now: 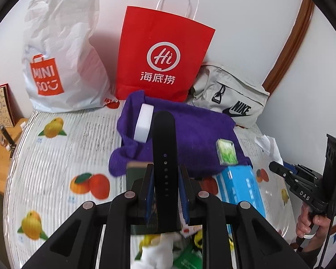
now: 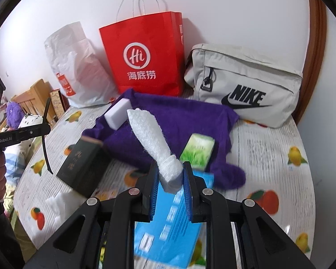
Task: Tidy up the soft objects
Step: 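Carry the black strap and bubble-wrap roll over the purple towel with both tools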
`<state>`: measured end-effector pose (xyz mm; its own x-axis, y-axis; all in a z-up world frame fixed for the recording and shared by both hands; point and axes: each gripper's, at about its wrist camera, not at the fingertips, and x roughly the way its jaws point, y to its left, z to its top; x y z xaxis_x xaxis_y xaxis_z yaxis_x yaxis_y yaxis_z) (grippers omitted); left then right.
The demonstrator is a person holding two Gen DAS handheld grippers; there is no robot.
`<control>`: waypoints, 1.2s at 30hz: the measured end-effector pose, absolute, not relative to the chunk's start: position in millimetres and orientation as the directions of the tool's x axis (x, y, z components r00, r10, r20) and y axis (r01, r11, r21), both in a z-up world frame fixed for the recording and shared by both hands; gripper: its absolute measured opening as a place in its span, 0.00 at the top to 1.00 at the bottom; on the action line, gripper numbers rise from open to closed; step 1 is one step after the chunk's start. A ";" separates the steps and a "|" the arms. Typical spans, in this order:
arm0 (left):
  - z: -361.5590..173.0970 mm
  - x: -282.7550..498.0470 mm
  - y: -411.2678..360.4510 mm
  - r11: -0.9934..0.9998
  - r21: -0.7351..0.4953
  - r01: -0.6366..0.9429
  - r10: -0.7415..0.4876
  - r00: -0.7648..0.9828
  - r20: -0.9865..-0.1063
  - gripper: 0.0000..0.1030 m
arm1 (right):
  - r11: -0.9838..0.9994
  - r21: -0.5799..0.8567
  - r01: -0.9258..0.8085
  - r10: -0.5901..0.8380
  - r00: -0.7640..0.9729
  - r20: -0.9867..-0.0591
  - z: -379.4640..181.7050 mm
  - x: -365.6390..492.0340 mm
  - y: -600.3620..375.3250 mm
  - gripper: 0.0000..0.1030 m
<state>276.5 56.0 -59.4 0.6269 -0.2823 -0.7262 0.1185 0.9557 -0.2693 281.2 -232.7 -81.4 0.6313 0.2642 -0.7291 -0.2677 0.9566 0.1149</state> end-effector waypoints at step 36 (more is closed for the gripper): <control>-146.8 447.6 4.7 0.963 -0.230 0.143 -0.270 0.434 -0.860 0.81 | 0.966 0.091 -0.241 0.203 0.491 -0.847 -170.5 458.9 -245.0 0.80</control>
